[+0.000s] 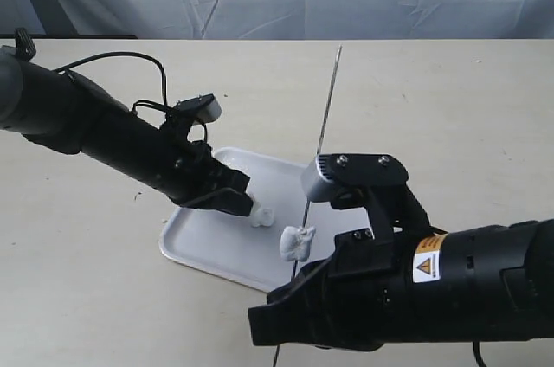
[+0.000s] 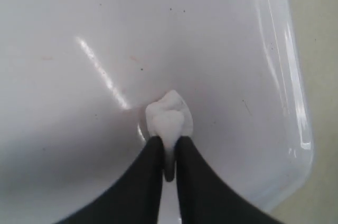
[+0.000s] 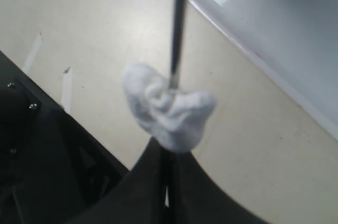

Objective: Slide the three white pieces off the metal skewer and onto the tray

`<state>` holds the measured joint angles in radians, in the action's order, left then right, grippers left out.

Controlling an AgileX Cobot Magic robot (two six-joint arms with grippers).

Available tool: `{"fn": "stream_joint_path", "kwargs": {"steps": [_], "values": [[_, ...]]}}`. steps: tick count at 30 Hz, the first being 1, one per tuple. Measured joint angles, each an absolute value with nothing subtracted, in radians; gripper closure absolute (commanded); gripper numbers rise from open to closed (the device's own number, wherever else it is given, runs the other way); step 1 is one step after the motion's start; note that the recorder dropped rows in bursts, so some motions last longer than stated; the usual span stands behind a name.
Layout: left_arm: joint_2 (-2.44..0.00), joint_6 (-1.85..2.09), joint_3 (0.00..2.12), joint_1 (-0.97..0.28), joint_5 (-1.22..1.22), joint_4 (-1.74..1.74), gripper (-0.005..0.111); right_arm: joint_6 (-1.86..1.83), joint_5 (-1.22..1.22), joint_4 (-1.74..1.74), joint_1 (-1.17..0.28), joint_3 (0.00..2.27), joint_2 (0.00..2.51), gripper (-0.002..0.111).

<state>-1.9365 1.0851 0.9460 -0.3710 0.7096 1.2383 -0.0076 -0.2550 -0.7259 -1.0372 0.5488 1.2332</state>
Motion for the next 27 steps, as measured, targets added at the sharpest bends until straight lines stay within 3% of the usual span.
{"fn": "stream_joint_path", "kwargs": {"steps": [4, 7, 13, 19, 27], "values": [[-1.936, 1.084, 0.946, -0.371, 0.71, 1.238, 0.059, -0.008, -0.244, -0.724, -1.037, 0.549, 1.231, 0.109], [-1.936, 1.084, 0.946, -0.371, 0.712, 1.238, 0.049, -0.008, -0.244, -0.724, -1.037, 0.549, 1.231, 0.109], [-1.932, 1.113, 0.95, -0.362, 0.831, 1.255, 0.049, -0.008, -0.233, -0.704, -1.037, 0.549, 1.231, 0.109], [-1.842, 1.224, 0.959, -0.297, 1.156, 1.376, 0.049, -0.008, -0.226, -0.689, -1.037, 0.557, 1.231, 0.109], [-1.713, 1.247, 0.927, -0.248, 1.204, 1.366, 0.049, -0.008, -0.338, -0.632, -0.917, 0.659, 1.23, 0.109]]}}
